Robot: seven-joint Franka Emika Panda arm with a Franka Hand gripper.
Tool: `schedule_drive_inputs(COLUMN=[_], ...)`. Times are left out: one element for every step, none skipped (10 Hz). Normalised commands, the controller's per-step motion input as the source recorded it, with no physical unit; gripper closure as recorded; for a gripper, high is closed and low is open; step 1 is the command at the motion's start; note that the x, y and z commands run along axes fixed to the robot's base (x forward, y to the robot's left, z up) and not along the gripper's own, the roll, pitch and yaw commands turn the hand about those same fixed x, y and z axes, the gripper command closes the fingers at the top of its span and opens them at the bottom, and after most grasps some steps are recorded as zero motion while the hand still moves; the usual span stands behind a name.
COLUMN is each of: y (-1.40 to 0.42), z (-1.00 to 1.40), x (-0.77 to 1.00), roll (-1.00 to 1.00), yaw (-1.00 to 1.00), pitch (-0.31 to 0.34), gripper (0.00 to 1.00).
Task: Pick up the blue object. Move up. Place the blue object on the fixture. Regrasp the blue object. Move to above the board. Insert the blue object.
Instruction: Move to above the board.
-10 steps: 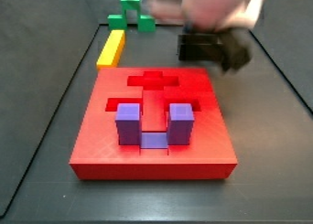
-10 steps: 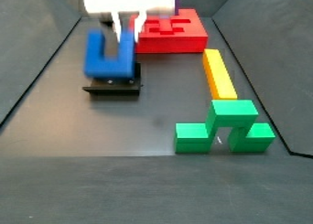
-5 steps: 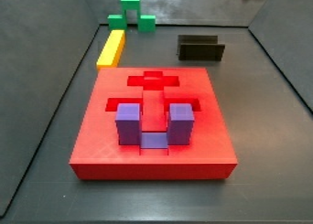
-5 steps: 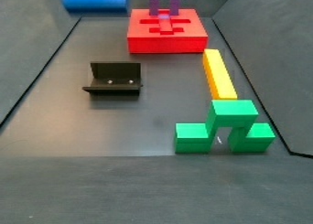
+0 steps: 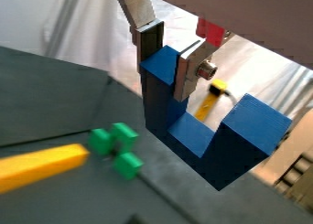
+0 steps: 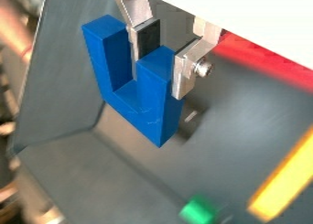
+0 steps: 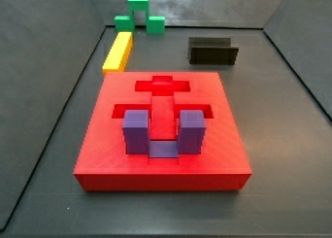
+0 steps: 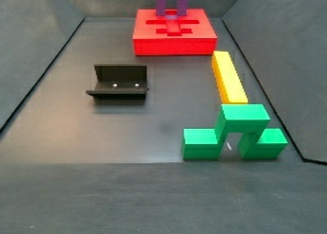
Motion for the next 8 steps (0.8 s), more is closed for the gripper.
schedule_drive_inputs(y=[-1.40, -1.40, -1.40, -0.45, -0.13, -0.03, -0.02, 0.02], z=[0.30, 0.31, 0.33, 0.11, 0.01, 0.00, 0.03, 0.01], x=[-0.75, -0.74, -0.76, -0.26, -0.09, -0.05, -0.10, -0.09], roll=[-1.00, -1.00, -1.00, -1.00, -1.00, -1.00, -1.00, -1.00], yaw=[0.08, 0.09, 0.10, 0.11, 0.11, 0.11, 0.11, 0.10], pitch=[0.118, 0.110, 0.101, 0.092, 0.082, 0.068, 0.031, 0.002], gripper=[1.00, 1.00, 1.00, 1.00, 1.00, 1.00, 1.00, 1.00])
